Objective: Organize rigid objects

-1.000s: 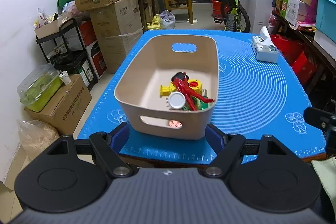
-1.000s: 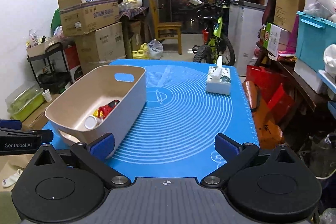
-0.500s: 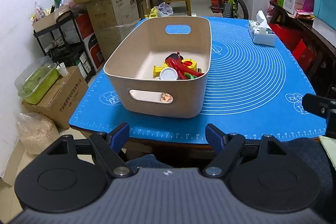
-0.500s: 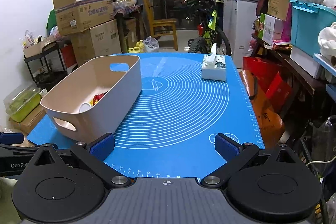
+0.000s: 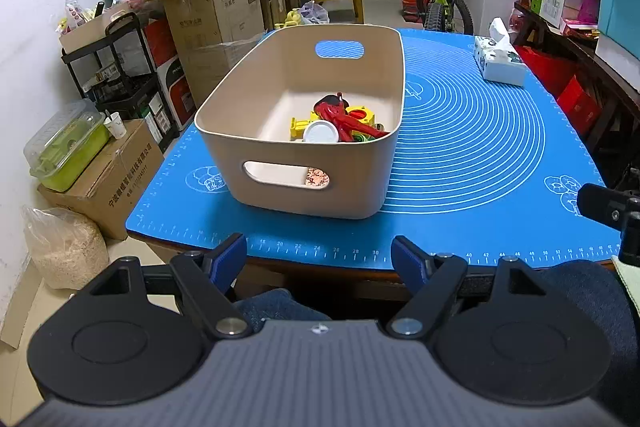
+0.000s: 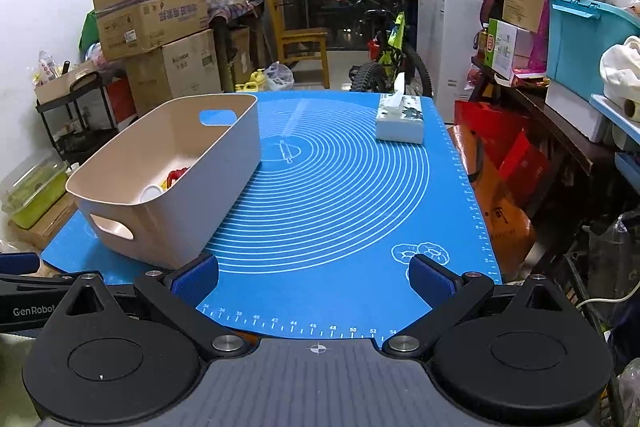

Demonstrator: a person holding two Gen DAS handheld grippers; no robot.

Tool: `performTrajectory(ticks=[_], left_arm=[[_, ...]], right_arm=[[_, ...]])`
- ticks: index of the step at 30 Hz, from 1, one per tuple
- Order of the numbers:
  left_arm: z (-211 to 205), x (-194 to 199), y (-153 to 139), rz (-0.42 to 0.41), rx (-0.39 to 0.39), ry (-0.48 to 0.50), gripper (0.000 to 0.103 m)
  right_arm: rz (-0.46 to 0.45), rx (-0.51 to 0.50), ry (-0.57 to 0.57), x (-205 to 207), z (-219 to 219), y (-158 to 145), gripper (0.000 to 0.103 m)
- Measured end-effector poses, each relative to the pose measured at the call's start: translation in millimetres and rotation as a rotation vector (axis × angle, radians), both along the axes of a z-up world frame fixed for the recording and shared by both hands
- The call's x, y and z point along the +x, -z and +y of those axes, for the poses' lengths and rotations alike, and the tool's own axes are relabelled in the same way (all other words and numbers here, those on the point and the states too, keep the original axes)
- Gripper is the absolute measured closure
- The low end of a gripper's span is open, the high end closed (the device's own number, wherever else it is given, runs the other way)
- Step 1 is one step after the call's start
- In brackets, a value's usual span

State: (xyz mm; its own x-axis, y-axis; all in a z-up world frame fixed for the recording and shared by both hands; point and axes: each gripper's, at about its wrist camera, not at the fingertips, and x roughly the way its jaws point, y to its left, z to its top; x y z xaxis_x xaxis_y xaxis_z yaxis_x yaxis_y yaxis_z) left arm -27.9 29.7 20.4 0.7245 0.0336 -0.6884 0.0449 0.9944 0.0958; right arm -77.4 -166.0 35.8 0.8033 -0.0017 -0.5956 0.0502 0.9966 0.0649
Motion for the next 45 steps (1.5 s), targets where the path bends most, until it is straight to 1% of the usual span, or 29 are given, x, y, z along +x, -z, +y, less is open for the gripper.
performTrajectory(ticks=[45], left_arm=[[-0.6,0.1,1.7,-0.003,-0.004,0.000,0.023]], right_arm=[[0.011,-0.004,0.006,-1.8,-1.5,4.4,0.003]])
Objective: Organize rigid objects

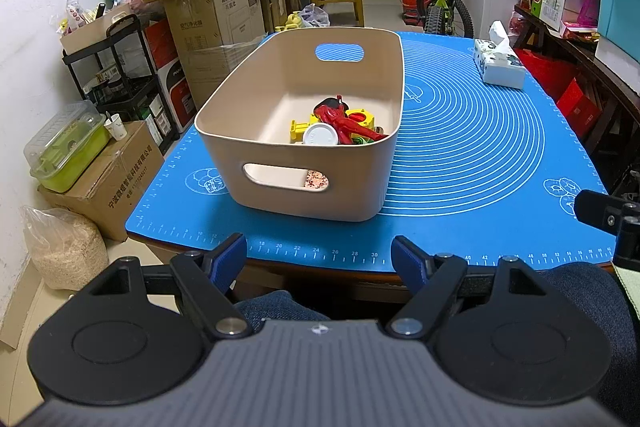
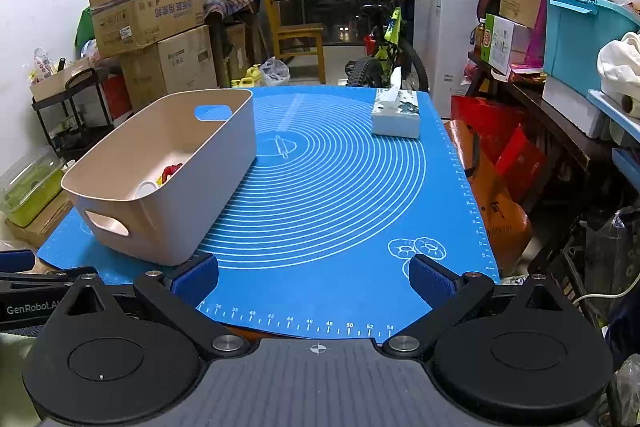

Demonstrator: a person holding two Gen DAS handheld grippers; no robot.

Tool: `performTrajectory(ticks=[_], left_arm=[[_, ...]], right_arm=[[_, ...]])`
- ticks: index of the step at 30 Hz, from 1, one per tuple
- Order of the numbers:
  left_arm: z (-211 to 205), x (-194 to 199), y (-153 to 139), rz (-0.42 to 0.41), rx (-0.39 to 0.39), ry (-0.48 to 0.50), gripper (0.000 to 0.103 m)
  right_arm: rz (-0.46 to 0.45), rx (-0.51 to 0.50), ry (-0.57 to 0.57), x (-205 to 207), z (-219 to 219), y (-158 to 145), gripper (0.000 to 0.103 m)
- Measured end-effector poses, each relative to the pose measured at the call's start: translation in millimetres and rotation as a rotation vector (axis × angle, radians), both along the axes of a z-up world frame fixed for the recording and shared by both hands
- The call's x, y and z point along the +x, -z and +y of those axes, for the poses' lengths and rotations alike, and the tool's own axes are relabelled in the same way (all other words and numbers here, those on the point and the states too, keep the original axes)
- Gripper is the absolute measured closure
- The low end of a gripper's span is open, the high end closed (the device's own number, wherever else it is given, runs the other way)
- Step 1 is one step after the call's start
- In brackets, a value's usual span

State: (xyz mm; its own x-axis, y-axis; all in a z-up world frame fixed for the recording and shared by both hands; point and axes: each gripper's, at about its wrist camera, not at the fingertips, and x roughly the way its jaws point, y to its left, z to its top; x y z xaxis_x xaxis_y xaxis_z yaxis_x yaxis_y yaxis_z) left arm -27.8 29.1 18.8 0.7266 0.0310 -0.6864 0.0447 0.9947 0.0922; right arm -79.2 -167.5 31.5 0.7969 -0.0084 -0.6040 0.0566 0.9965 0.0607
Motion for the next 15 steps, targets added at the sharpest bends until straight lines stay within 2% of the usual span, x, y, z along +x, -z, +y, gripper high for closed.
performTrajectory(ticks=[15], left_arm=[[0.1,-0.2,0.4,0.000,-0.001,0.001,0.023]], right_arm=[[-0.001,0.002,0.003,-1.2,1.1,0.4,0.003]])
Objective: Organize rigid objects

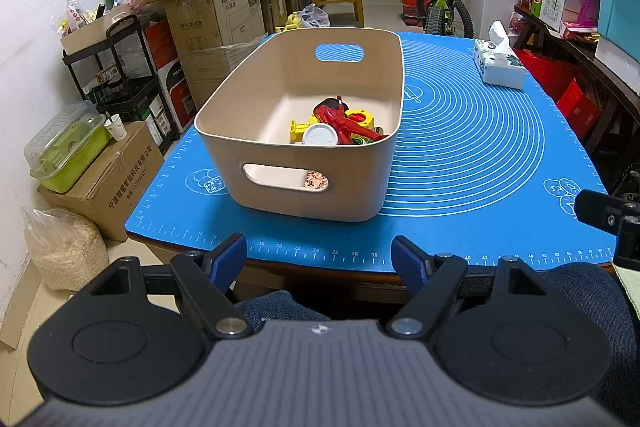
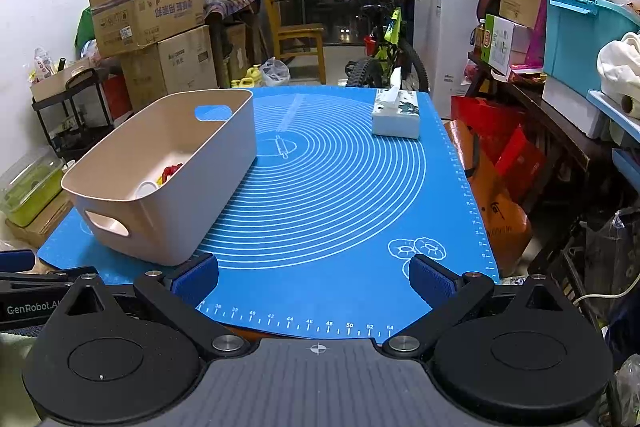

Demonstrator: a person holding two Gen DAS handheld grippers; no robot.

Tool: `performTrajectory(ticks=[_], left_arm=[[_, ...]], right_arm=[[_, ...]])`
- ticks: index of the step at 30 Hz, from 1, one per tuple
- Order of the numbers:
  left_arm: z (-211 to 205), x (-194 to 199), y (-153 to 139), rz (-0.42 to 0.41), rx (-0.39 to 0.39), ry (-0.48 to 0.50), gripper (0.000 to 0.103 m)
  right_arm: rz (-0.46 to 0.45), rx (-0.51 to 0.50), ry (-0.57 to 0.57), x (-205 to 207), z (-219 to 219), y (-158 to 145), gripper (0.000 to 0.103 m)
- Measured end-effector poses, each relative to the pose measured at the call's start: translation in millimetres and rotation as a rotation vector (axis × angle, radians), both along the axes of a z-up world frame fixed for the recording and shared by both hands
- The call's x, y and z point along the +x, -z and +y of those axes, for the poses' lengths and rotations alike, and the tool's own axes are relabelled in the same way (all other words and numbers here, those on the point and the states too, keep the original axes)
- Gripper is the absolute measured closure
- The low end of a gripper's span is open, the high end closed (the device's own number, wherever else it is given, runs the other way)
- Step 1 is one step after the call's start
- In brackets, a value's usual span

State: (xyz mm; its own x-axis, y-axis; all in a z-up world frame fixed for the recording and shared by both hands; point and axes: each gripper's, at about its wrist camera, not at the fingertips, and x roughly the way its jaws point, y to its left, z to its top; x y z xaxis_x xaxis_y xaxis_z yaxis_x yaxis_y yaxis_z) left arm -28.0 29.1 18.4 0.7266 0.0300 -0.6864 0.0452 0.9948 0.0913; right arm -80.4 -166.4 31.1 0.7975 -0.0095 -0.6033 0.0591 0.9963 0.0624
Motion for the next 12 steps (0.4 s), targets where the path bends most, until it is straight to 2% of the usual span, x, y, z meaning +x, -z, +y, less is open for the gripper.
performTrajectory(ticks=[12], left_arm=[[0.1,0.5,-1.7,0.001,-0.001,-0.001,0.023]], right_arm=[[0.001,0.003,0.005,-1.2,1.2,0.5,0.003]])
